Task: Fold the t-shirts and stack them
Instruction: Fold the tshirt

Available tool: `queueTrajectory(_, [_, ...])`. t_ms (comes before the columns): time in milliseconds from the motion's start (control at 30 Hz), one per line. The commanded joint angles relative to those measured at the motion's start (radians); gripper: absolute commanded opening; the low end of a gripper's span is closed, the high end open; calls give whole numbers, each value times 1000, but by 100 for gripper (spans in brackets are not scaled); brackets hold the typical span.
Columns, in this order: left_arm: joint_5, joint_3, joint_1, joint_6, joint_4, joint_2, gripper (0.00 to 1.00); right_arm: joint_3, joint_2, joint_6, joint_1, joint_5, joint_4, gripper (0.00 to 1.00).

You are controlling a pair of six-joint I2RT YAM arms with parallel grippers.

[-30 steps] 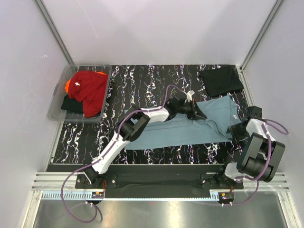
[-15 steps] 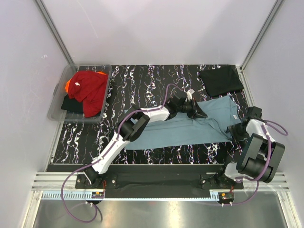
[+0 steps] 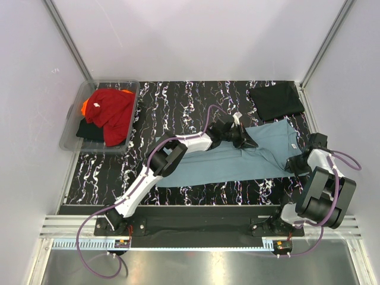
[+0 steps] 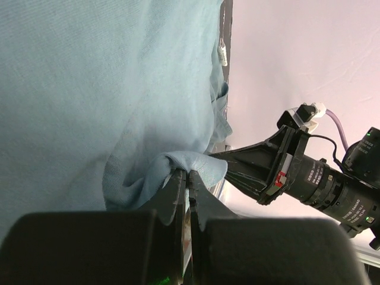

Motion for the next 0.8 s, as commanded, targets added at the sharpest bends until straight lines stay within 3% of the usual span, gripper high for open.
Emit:
queueTrajectory(0, [5,17,3,3,48,-10,0,38,-16,-14,0,61,24,0])
queueTrajectory(300, [30,-84,3,35,58,-106,0,70,-211,-100,0,58,17,0])
queueTrajectory(767, [47,-208,-39,106,36,-205,0,61,-403,-140,0,77,-144,0])
